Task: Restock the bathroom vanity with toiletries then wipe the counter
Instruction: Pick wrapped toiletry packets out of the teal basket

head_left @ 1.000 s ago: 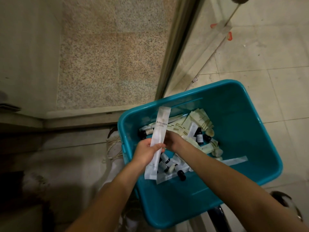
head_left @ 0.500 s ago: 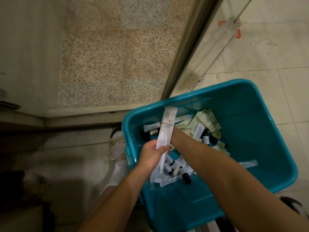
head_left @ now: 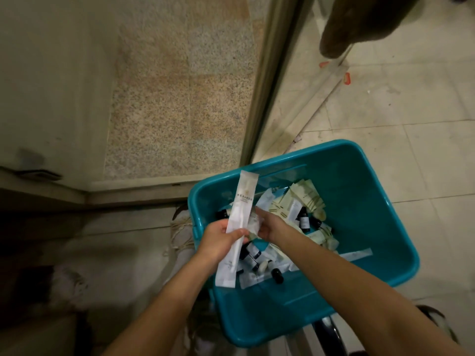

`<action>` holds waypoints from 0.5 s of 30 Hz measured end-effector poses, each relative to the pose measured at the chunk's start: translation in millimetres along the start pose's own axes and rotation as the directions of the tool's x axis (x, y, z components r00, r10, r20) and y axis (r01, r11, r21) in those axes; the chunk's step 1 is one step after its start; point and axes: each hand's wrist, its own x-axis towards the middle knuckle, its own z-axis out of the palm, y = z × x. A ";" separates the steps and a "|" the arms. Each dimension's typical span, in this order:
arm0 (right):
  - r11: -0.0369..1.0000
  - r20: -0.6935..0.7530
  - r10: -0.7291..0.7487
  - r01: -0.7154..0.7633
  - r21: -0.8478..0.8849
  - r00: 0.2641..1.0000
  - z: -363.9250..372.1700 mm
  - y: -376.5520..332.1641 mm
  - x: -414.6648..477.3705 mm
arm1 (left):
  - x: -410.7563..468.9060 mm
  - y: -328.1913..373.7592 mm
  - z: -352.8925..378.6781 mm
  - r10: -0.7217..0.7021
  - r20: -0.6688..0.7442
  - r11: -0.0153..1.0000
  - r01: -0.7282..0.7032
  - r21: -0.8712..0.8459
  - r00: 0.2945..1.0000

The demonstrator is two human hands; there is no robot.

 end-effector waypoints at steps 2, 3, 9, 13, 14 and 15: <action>1.000 -0.002 -0.008 0.008 -0.006 1.000 -10.1 -8.6 -25.0 | -18.1 12.2 -6.4 0.033 -0.029 0.999 -0.032 0.010 0.999; 1.000 -0.008 -0.012 0.012 -0.013 1.000 -13.9 -14.0 -39.9 | -28.3 18.1 -9.2 0.047 -0.049 0.999 -0.046 0.026 0.998; 0.997 0.028 -0.030 0.031 -0.071 0.999 -40.7 -45.9 -147.4 | -103.9 63.3 -5.0 0.148 -0.133 0.985 -0.134 0.108 0.980; 0.837 0.223 -0.164 0.255 -0.484 0.961 -55.7 -71.1 -222.5 | -157.6 98.6 15.4 0.228 -0.121 0.967 -0.211 0.141 0.966; 0.753 0.266 -0.194 0.317 -0.577 0.944 -59.9 -77.6 -238.7 | -170.4 106.9 21.4 0.253 -0.117 0.960 -0.234 0.153 0.960; 0.653 0.309 -0.223 0.377 -0.657 0.924 -63.3 -84.1 -256.2 | -182.4 114.4 27.4 0.279 -0.117 0.952 -0.258 0.163 0.953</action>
